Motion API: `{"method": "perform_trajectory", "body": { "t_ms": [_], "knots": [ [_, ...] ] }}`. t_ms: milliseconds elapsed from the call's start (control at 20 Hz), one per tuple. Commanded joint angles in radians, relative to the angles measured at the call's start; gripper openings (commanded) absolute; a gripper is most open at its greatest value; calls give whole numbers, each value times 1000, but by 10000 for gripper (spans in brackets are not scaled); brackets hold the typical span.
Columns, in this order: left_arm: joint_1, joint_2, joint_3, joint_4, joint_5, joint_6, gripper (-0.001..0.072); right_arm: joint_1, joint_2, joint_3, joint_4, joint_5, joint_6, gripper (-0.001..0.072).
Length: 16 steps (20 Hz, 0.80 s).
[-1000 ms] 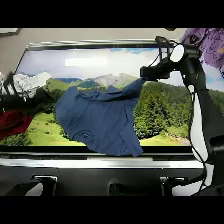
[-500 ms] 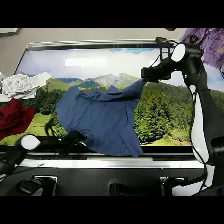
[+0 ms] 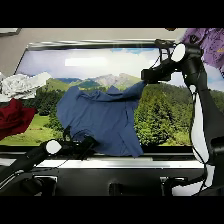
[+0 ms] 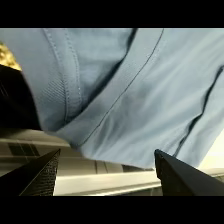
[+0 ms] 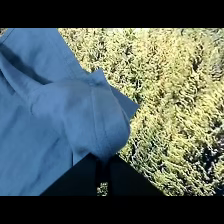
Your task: Fold the clothes and pants, and hang the long-sleeved shirts on hangers.
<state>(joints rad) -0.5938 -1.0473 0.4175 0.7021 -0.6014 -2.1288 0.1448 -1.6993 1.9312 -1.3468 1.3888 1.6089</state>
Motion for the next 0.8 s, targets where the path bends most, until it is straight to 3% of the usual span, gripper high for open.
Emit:
{"method": "perform_trajectory", "body": {
  "t_ms": [0, 50, 150, 350, 500, 750],
  "knots": [
    [-26, -83, 38, -22, 35, 1, 623, 1, 1, 1, 0, 6, 0, 38],
    [-26, -106, 57, -22, 37, 13, 501, 1, 1, 1, 0, 8, 1, 38],
    [-26, -150, 101, -22, 37, 43, 47, 1, 1, 1, 1, 15, 3, 38],
    [47, -136, 227, -1, -4, 217, 17, 1, 2, 1, -30, 52, 45, 38],
    [192, -65, 399, 203, -103, 219, 16, 1, 36, 1, -101, 11, 107, 37],
    [425, 66, 892, 523, -309, 230, 17, 1, 236, 8, -299, -113, 188, 37]
  ]
}}
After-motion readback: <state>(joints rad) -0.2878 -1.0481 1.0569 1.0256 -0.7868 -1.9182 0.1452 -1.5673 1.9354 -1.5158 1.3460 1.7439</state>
